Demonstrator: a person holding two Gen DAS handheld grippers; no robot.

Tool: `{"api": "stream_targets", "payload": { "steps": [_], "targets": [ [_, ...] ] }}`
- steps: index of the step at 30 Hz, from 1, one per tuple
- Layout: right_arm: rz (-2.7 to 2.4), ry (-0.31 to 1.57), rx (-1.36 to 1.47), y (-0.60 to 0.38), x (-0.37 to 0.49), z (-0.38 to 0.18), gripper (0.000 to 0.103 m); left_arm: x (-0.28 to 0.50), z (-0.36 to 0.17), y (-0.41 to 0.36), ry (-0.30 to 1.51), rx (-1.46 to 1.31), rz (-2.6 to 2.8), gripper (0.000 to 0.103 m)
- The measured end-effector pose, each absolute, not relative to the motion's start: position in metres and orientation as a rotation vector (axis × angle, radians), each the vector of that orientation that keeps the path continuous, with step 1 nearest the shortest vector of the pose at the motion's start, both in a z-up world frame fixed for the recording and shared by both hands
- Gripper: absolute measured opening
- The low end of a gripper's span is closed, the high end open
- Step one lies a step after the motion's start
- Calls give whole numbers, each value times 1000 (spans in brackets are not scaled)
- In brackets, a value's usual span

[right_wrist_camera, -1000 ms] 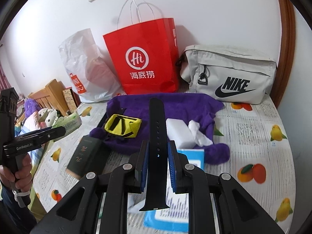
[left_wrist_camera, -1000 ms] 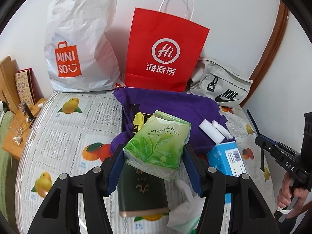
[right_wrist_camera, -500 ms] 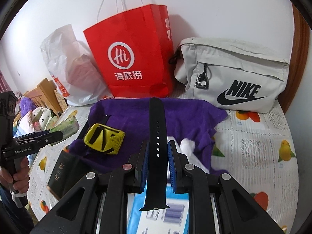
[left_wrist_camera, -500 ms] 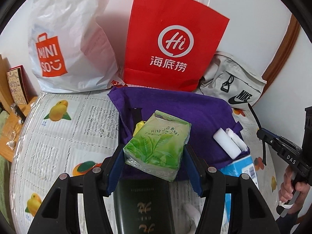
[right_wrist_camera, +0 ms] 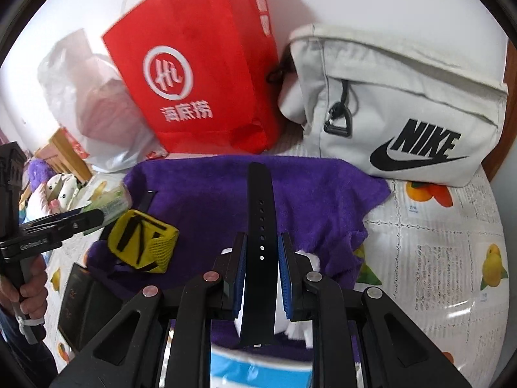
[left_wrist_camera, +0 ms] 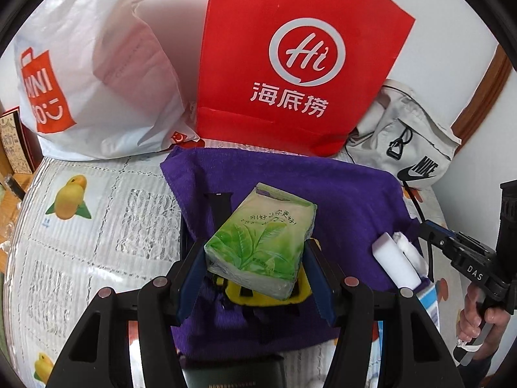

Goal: Organize soft objects
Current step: 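Lower the tissue packet onto the pouch with the left gripper while the right drops the strap, then move both grippers back from the towel toward the remaining items on the bed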

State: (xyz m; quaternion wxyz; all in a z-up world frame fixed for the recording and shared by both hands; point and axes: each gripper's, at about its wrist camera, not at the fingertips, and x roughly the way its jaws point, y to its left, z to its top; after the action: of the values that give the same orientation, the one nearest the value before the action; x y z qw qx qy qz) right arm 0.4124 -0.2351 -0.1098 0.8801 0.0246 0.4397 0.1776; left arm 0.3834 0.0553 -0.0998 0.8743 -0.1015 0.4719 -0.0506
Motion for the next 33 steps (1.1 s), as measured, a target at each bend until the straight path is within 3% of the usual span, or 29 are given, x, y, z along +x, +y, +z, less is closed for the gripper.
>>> {"api": "stream_targets", "payload": {
  "steps": [17,21,24,26,28,33],
  "targets": [
    [384,1022,51,-227,439,-147,19,422,-123,44,1040,-179,-97,58],
    [382,1029,59,-227,440,-150,20,424,-124,39,1059,-167,-115,69],
    [391,1030,73,-228,439,-149,27,422,-121,38,1056,-167,-110,80],
    [395,1014,81,-230,435,-145,47,420,-119,38,1057,-161,-101,80],
    [392,995,90,-231,430,-139,56,414,-114,40,1053,-161,-89,80],
    [404,955,132,-238,411,-119,56,391,-95,48,1021,-176,-79,80]
  ]
}}
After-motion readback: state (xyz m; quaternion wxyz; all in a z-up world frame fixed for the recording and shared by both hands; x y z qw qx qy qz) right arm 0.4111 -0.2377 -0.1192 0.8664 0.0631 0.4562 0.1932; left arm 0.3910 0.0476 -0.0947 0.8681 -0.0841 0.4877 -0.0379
